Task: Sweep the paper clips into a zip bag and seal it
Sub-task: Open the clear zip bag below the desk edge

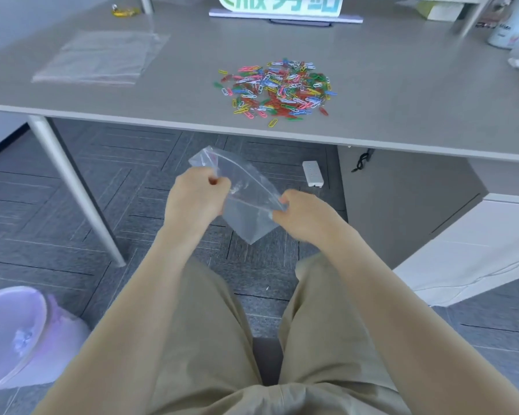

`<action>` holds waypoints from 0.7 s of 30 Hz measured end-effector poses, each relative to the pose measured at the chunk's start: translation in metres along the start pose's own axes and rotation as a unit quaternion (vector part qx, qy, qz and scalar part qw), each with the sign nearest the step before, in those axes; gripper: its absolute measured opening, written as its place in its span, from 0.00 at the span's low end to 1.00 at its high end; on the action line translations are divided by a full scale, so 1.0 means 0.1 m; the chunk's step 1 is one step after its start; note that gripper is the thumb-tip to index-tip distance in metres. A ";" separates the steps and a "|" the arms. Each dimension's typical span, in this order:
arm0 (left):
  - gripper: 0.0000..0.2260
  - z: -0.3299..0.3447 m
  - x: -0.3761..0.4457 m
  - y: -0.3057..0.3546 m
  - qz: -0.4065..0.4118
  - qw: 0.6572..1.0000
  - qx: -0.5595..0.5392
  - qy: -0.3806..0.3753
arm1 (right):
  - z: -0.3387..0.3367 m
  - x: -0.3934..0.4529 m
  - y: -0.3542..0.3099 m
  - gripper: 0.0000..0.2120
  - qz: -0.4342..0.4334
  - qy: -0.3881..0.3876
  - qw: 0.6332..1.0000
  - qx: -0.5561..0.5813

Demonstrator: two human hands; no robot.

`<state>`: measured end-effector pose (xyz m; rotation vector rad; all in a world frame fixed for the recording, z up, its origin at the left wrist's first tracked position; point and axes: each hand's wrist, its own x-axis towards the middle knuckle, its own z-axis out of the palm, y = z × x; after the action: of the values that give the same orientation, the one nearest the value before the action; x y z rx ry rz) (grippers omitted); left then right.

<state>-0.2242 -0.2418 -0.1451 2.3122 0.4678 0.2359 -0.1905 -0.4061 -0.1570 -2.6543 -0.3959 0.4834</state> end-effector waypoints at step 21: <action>0.07 -0.06 0.02 -0.10 -0.056 0.993 0.005 -0.105 | -0.07 0.24 0.17 0.12 0.064 0.122 0.989 0.057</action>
<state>-0.2267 -0.2304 -0.1483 2.2812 0.4900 -0.0649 -0.1629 -0.4154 -0.1656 -2.5963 -0.1207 0.2072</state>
